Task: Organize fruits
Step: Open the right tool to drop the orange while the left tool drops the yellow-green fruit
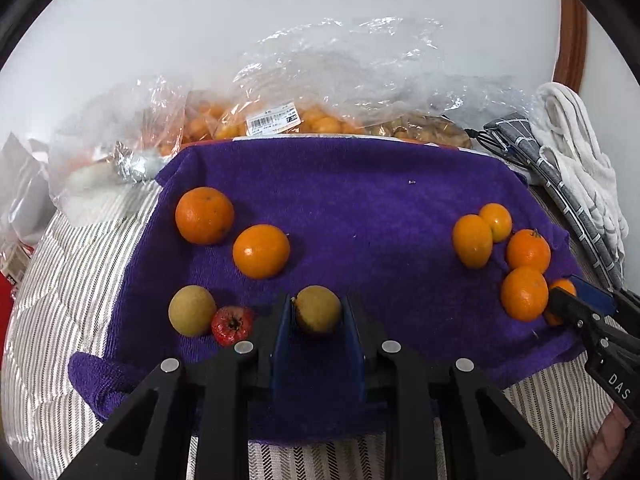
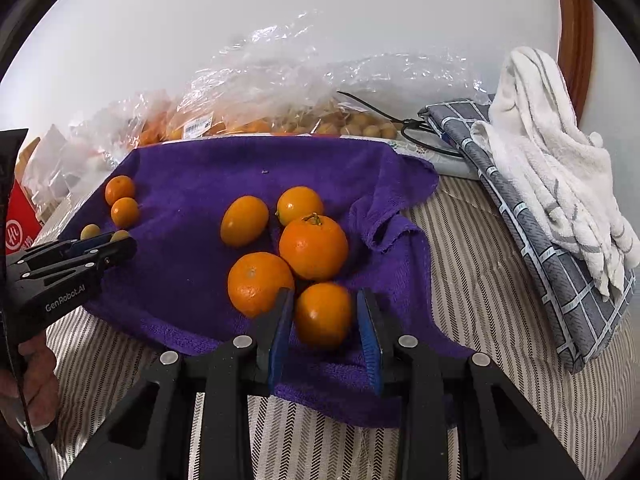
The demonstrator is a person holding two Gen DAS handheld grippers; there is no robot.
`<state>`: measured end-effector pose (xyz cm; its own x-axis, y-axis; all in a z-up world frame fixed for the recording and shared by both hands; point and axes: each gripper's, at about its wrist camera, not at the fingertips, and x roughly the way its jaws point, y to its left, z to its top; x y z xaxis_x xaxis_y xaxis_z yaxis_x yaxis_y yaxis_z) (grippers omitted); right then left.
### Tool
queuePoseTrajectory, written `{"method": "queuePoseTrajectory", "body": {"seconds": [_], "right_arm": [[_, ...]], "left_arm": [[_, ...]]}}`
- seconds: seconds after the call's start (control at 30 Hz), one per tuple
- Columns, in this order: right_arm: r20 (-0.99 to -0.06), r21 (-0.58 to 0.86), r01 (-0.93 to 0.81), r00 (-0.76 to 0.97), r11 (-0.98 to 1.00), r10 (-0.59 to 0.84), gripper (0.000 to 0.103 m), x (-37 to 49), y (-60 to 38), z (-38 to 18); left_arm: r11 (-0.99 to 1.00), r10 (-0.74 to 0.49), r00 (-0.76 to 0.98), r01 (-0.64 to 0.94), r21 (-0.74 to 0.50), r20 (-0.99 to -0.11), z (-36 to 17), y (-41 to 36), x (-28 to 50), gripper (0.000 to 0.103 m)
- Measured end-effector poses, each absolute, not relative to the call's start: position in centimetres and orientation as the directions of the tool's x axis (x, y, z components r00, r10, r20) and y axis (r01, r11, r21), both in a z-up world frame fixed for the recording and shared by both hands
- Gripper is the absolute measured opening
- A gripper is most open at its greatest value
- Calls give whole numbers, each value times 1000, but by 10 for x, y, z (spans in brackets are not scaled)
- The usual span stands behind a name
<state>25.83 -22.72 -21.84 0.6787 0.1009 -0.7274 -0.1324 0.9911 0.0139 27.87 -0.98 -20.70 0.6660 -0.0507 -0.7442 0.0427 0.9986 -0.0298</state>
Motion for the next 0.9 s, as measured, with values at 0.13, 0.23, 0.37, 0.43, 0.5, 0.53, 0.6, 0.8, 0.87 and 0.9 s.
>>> {"method": "queuePoseTrajectory", "body": {"seconds": [0.13,0.23,0.37,0.43,0.5,0.53,0.6,0.8,0.87,0.9], "right_arm": [[-728,6,-129,679,992,93,35,258,-226,-218],[-730,20,-132,676,991,104,38,257,-228,-217],[-728,19,-137,677,990,108,53,253,-224,-215],[-723,11,-139,683,990,104,56,249,-221,-213],[-717,3,-136,690,991,97,56,245,-219,-211],[-715,6,-134,692,991,98,56,244,-219,-210],[-716,30,-132,689,991,114,56,241,-221,-208],[-721,60,-96,684,994,110,56,222,-228,-186],[-716,48,-77,692,996,88,56,209,-228,-174],[-717,42,-60,693,997,72,56,201,-228,-166]], "left_arm": [[999,-43,665,39,-23,-746,-207,-11,278,25],[999,-34,665,42,-9,-746,-208,-14,278,27],[998,-47,665,55,-13,-746,-208,-15,277,32],[998,-44,673,55,-10,-738,-205,-15,275,34],[998,-55,690,67,-12,-722,-199,-16,270,40],[997,-57,697,71,-11,-714,-196,-17,268,42],[998,-49,718,68,-1,-694,-187,-18,262,46],[999,0,739,28,30,-674,-151,-11,226,56],[999,4,741,24,32,-672,-138,-6,204,58],[999,-3,743,26,25,-669,-133,-3,195,60]]}}
